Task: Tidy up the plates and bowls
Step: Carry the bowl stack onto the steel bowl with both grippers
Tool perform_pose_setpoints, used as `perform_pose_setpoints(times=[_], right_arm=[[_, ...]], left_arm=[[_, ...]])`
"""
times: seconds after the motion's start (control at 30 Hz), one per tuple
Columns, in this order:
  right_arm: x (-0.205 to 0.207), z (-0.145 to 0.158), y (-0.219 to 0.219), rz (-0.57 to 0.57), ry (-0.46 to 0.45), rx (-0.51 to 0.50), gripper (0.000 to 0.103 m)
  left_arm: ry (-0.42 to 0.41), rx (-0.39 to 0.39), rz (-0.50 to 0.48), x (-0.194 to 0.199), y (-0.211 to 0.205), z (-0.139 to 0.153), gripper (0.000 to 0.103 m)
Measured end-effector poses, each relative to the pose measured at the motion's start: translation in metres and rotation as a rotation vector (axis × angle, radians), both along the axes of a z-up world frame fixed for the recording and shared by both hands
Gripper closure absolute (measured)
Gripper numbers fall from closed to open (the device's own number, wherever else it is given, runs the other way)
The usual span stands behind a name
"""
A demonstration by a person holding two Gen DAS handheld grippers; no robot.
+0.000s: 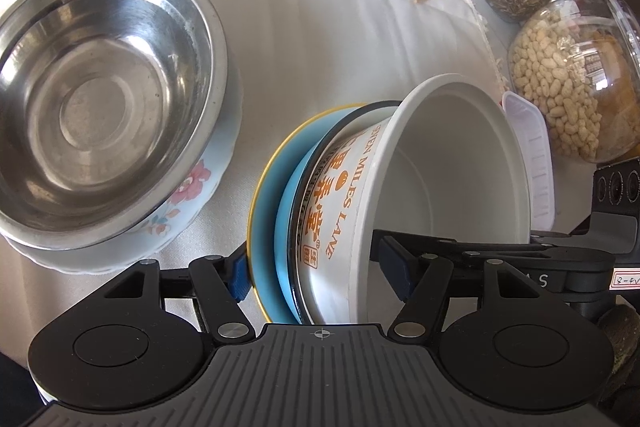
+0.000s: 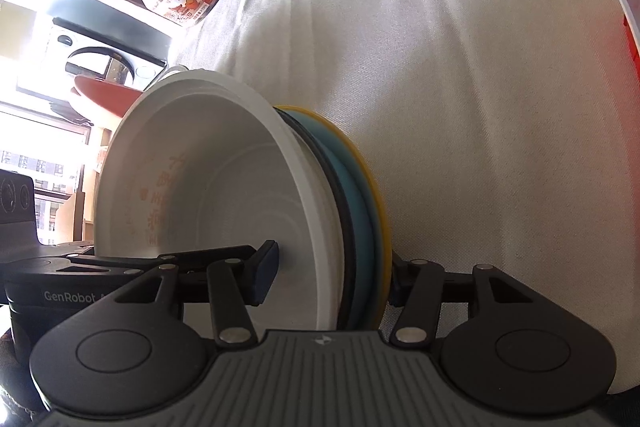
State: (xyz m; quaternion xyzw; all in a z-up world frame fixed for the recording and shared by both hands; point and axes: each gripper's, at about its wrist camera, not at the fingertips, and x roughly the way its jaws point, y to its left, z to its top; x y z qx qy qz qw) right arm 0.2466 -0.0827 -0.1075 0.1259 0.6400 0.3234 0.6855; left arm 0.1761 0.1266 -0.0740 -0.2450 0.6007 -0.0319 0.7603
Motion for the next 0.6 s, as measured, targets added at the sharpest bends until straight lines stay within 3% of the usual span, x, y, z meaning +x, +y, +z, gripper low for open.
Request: perform_pose_setpoints(times=[0.37, 0.6], right_arm=[[-0.006, 0.013, -0.009, 0.0, -0.053, -0.026, 0.049], [-0.003, 0.041, -0.013, -0.023, -0.102, -0.018, 0.049]], left_arm=[[-0.019, -0.024, -0.026, -0.001, -0.01, 0.006, 0.034], [-0.089, -0.001, -0.063, 0.007, -0.009, 0.039, 0.034]])
